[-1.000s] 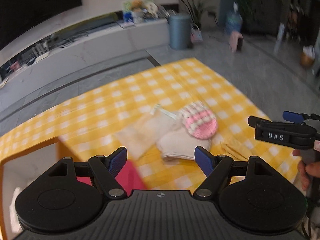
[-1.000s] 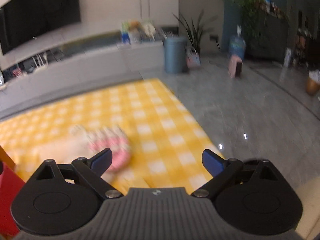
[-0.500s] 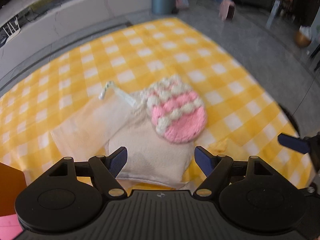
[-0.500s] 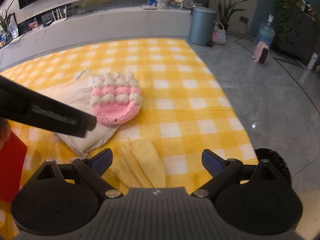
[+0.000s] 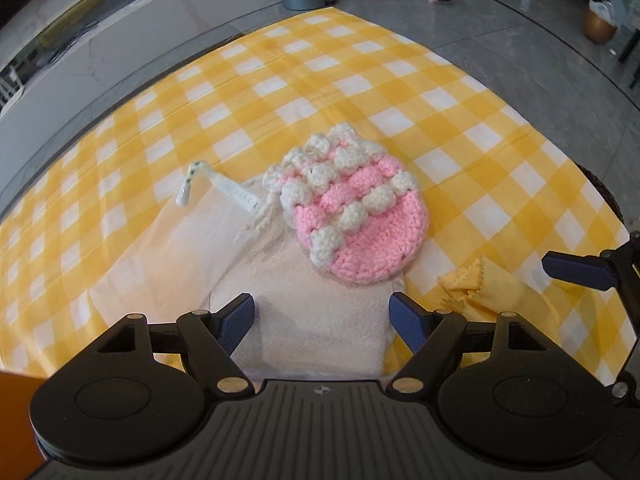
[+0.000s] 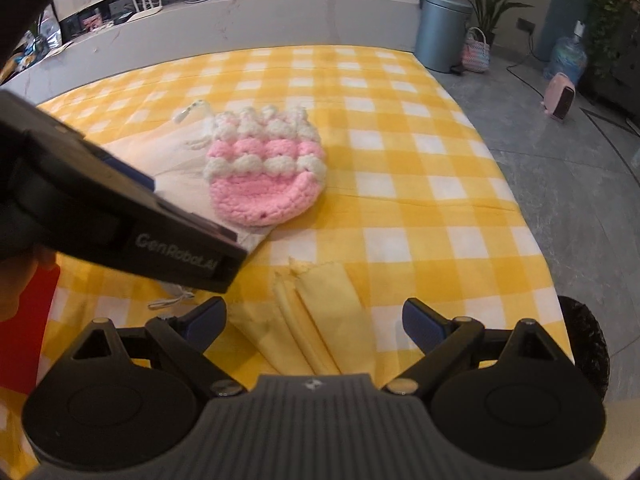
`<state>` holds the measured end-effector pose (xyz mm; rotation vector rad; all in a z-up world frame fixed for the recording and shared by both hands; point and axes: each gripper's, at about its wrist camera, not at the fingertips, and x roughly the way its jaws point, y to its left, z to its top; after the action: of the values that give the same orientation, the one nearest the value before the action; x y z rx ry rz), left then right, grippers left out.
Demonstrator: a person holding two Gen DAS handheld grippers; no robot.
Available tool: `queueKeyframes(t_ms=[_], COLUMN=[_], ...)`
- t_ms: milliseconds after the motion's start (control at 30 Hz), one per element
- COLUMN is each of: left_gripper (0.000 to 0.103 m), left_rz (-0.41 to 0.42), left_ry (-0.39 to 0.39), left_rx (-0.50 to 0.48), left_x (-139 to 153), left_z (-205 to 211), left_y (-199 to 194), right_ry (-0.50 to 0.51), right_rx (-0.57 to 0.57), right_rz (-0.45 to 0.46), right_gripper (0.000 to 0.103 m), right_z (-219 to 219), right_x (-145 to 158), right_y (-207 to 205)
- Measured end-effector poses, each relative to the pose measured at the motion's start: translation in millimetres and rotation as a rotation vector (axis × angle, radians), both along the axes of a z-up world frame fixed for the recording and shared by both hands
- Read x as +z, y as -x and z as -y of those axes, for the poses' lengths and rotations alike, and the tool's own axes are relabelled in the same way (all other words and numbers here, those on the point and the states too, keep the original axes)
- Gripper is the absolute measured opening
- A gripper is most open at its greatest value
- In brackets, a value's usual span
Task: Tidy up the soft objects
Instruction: 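Grasp the white cloth with the left tool while the right grasps the yellow cloth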
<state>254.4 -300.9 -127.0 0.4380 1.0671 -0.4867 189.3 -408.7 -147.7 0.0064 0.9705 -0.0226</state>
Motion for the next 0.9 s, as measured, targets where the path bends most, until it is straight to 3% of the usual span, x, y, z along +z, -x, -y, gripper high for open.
queueKeyframes(t_ms=[100, 200, 300, 500, 633, 800, 833, 867, 900], left_gripper=[0.097, 0.103, 0.103, 0.103, 0.103, 0.103, 0.092, 0.083, 0.058], left_rz=[-0.007, -0.026, -0.013, -0.096, -0.092, -0.143, -0.151, -0.161, -0.175], left_ry=[-0.051, -0.055, -0.062, 0.050, 0.035, 0.025, 0.022, 0.015, 0.013], left_rx=[0.015, 0.026, 0.030, 0.080, 0.087, 0.094, 0.091, 0.086, 0.068], left_x=[-7.7, -14.4, -18.8, -25.2, -24.8, -22.3, -19.9, -16.3, -11.6], left_z=[3.1, 2.9, 2.8, -12.9, -9.8, -5.2, -4.0, -1.3, 0.1], left_y=[-8.4, -16.9, -21.7, -36.7, -34.3, -38.2, -37.5, -36.9, -34.9], right_ry=[-0.009, -0.017, -0.024, -0.007, -0.004, -0.005, -0.007, -0.011, -0.012], right_rx=[-0.012, -0.022, -0.010, 0.002, -0.004, -0.002, 0.003, 0.004, -0.005], right_rz=[-0.026, -0.045, -0.051, -0.060, -0.060, -0.052, -0.042, -0.027, -0.012], right_gripper=[0.094, 0.094, 0.094, 0.095, 0.096, 0.091, 0.083, 0.068, 0.060], right_z=[1.1, 3.1, 2.2, -2.2, -3.8, -2.9, -2.5, -1.2, 0.9], right_x=[-3.4, -8.2, -11.3, -14.7, -15.0, -13.6, -12.4, -10.5, -8.3], right_y=[-4.1, -6.1, -6.7, -8.9, -7.8, -5.2, -4.0, -2.1, -0.4])
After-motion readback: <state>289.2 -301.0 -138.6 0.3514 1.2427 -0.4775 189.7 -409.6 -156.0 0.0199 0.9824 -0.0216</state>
